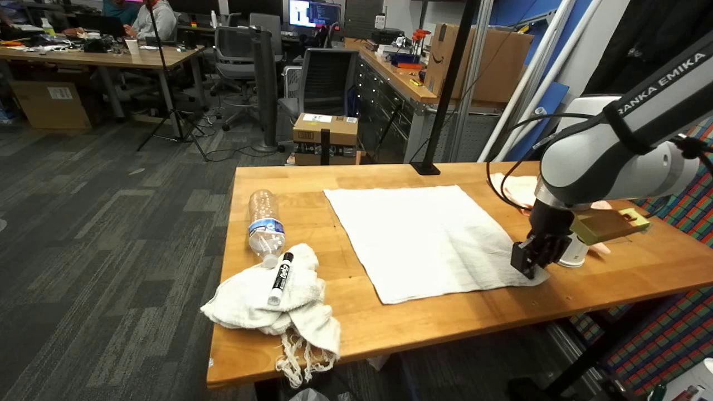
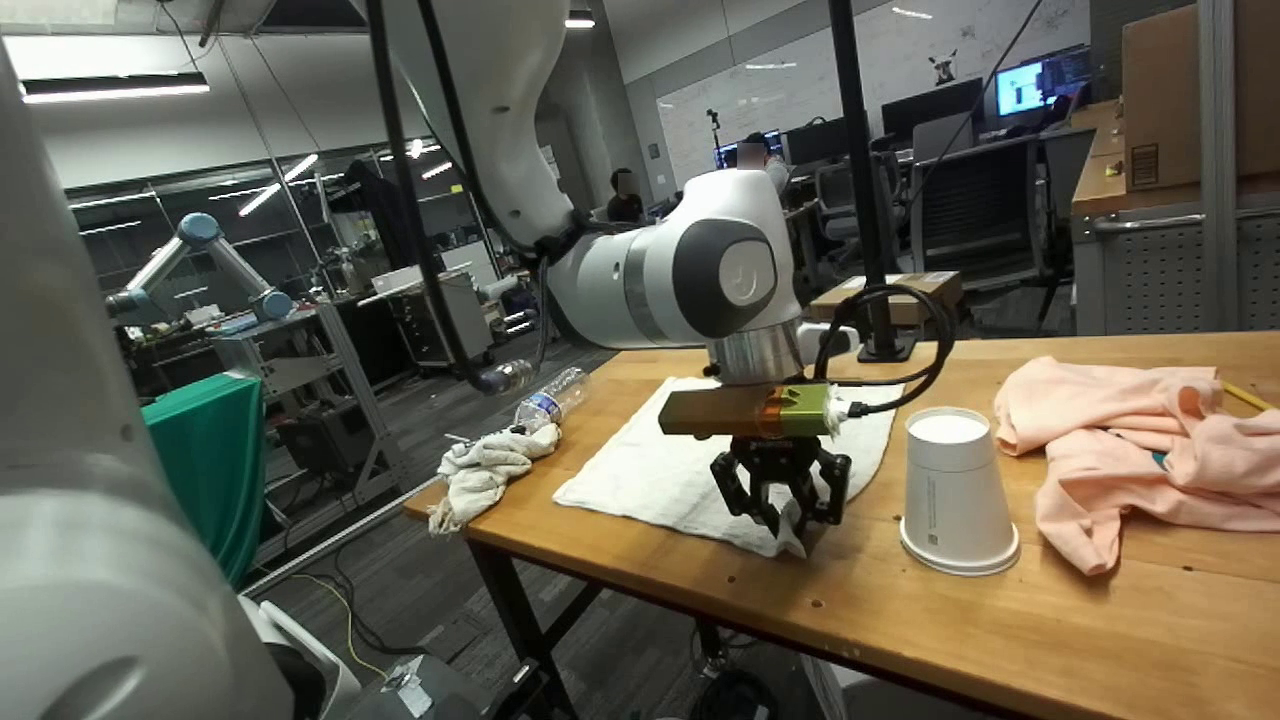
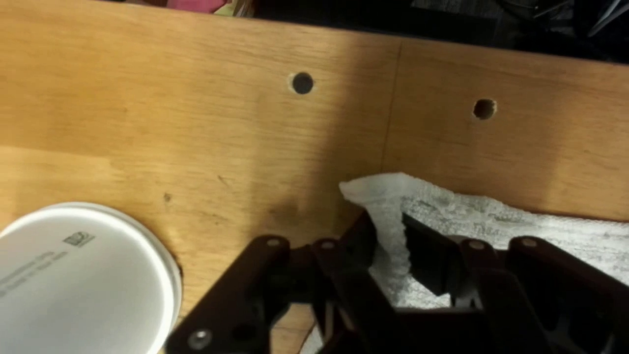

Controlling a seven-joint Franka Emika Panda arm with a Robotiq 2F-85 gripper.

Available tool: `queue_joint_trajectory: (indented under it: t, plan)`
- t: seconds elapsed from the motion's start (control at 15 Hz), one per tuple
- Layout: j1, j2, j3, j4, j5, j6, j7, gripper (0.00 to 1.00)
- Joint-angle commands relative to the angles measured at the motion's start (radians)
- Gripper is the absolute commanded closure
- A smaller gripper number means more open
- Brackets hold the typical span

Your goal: Fold the cloth

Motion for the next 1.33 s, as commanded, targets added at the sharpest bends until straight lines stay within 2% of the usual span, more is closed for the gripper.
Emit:
queue_joint_trajectory:
  t: [0.0,0.27,0.67,1.27]
  plan:
    - [0.026,-0.007,0.019,0.043,-0.061,-0.077,0.082,0.92]
    - [0.064,0.000,0.053,0.101,-0.089,-0.157,0.151,0.92]
    - [0.118,0.055,0.107,0.245,-0.081,-0.266,0.249,0.92]
    - [0.185,0.164,0.149,0.422,-0.017,-0.272,0.409,0.92]
